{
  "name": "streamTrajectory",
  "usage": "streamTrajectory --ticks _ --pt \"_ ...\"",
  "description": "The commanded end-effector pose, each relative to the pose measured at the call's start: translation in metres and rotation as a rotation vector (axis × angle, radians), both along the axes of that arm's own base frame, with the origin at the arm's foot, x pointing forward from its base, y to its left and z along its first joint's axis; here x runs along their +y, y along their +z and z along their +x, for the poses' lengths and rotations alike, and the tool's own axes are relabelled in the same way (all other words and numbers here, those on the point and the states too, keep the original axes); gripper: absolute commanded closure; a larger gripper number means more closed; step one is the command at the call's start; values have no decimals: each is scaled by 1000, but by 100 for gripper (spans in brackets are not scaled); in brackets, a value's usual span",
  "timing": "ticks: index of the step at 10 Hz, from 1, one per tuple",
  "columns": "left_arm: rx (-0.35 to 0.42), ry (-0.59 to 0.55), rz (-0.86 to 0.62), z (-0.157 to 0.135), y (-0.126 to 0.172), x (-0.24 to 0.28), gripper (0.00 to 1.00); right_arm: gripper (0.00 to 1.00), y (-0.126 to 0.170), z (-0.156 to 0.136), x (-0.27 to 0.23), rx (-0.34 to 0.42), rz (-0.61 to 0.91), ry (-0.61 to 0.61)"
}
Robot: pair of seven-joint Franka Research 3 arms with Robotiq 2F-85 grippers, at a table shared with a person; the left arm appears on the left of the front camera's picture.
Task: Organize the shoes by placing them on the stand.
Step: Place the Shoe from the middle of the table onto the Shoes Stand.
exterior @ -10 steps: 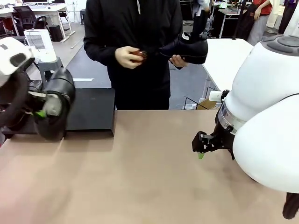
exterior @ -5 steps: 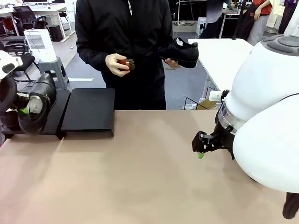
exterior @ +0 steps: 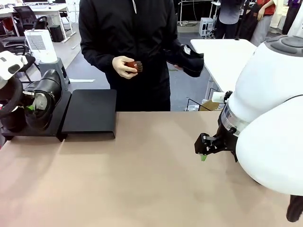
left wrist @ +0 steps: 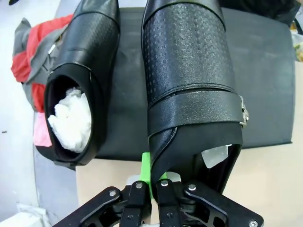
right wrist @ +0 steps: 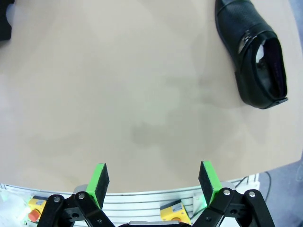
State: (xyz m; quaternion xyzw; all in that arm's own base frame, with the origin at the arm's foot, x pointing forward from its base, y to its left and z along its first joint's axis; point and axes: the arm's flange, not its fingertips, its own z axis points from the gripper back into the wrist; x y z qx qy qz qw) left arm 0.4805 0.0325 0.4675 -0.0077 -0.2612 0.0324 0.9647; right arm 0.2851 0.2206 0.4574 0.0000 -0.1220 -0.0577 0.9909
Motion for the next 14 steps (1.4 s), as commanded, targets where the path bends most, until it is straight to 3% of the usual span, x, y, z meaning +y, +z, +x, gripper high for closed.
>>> streamTrajectory --ticks 1,4,8,9,13,14 --pt "-38 -10 -18 10 -2 12 100 0 2 1 -1 7 17 10" --pt "-71 9 -27 18 -14 16 100 0 2 1 -1 7 17 10" --pt "-39 33 -34 24 -30 20 100 0 2 1 -1 7 17 10" --pt "-40 35 -29 26 -32 21 91 0 2 1 -1 7 17 10" --pt "-60 45 -11 27 -33 26 15 0 2 1 -1 7 17 10" --pt "-68 38 0 27 -28 27 0 0 2 1 -1 7 17 10"
